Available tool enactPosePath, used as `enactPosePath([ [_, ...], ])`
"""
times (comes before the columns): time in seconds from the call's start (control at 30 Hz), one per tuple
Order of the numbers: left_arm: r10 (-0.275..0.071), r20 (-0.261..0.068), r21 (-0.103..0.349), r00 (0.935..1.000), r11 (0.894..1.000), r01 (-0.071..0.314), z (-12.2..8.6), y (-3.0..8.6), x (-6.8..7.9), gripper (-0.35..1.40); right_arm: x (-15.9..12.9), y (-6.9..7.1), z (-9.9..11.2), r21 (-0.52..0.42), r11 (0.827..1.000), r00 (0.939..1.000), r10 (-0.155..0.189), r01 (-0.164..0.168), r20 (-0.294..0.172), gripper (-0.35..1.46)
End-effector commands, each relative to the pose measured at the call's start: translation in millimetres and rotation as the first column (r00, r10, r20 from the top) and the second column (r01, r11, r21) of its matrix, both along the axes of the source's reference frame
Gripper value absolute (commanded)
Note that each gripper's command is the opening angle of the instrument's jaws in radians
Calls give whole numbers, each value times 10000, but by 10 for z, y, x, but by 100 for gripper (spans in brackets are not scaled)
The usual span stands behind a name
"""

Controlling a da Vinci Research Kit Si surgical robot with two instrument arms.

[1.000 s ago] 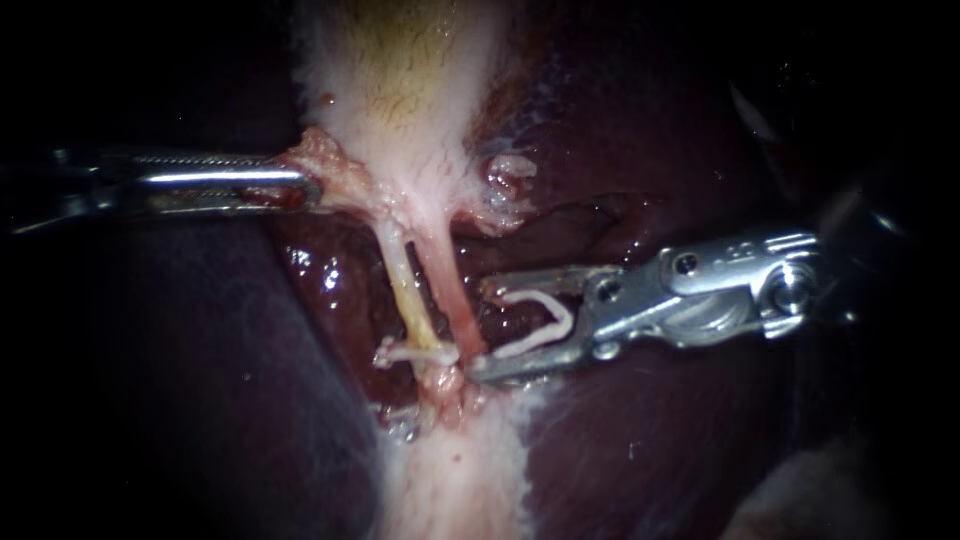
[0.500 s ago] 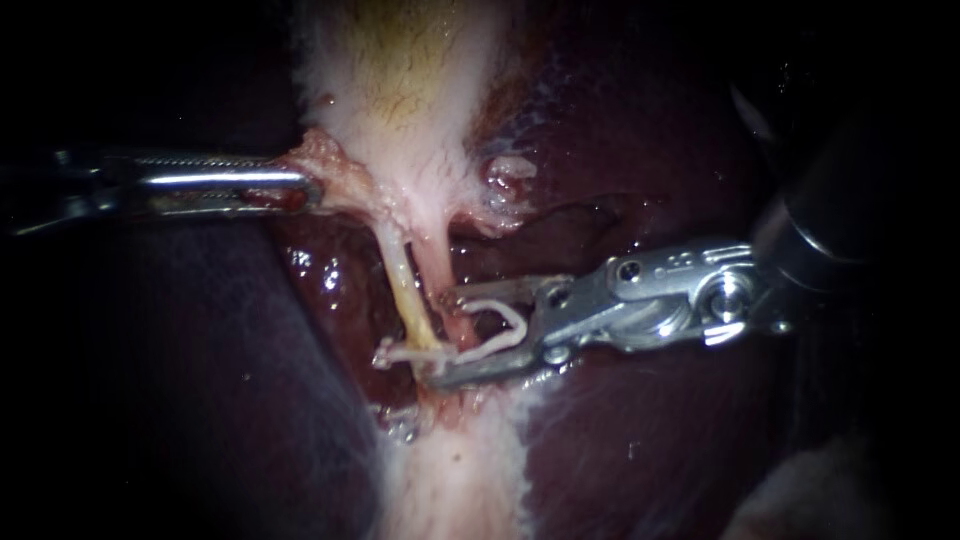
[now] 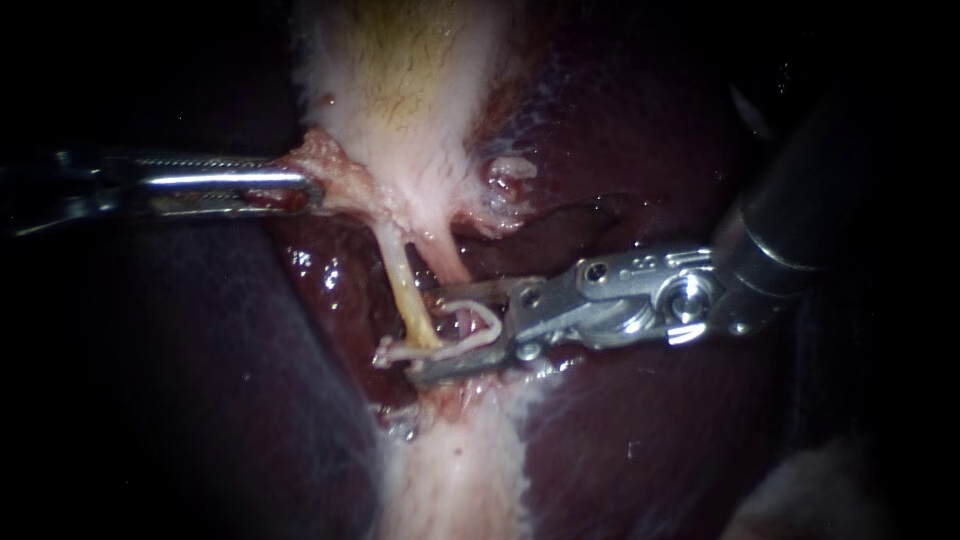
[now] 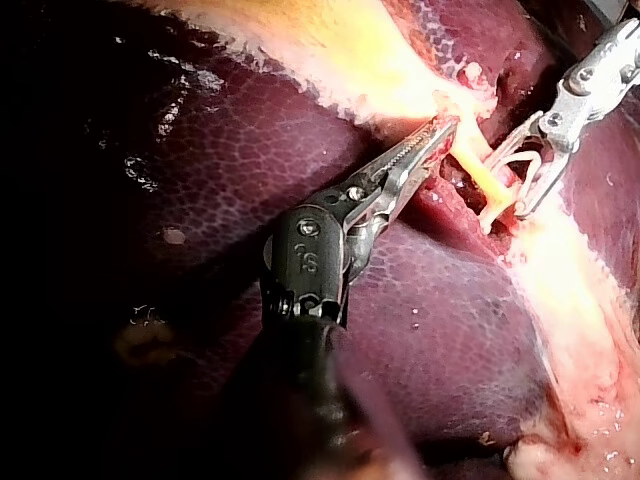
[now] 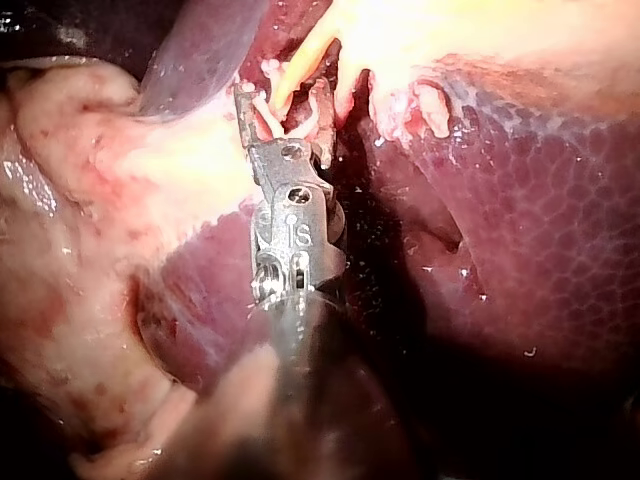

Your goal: Clipping second clip left tube

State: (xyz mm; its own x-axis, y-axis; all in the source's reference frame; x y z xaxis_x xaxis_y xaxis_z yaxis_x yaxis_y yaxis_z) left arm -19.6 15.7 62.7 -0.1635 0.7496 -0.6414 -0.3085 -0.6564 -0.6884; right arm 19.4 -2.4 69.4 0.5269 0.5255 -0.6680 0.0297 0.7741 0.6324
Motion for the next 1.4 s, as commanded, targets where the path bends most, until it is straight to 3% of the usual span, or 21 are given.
enactPosePath([
  [0.03, -2, 0, -2, 10000, 10000, 2, 0, 0, -1, -35, 2, 1, 1, 84, 10000, 10000, 4, -4, -25, 50],
  [0.2, -5, -2, -4, 10000, 10000, 5, 1, 0, -1, -35, 17, 0, 3, 676, 9977, 9982, 129, -89, -590, 50],
  [0.33, -7, -3, -4, 10000, 10000, 7, 1, 0, -2, -35, 29, -3, 3, 975, 9952, 9960, -1, 89, -897, 50],
  [0.5, -7, -3, -4, 10000, 10000, 7, 1, 0, -2, -35, 36, -8, 2, 1387, 9896, 9889, -166, 373, -1476, 49],
  [0.63, -7, -3, -4, 10000, 10000, 7, 1, 0, -2, -35, 37, -11, -2, 1522, 9874, 9855, -164, 426, -1692, 49],
  [0.87, -3, -1, -4, 10000, 10000, 3, 1, 0, -1, -35, 38, -22, -16, 1932, 9808, 9774, 143, 274, -2108, 49],
  [1.07, 3, 4, -4, 10000, 10000, -3, 2, 1, -1, -35, 44, -38, -38, 2248, 9718, 9622, -74, 711, -2723, 49],
  [1.3, 8, 7, -4, 10000, 10000, -8, 3, 1, -1, -35, 49, -48, -52, 2379, 9591, 9478, -745, 1531, -3100, 45],
  [1.4, 8, 7, -4, 10000, 10000, -8, 3, 1, -1, -35, 49, -48, -51, 2378, 9594, 9483, -731, 1514, -3088, 43],
])
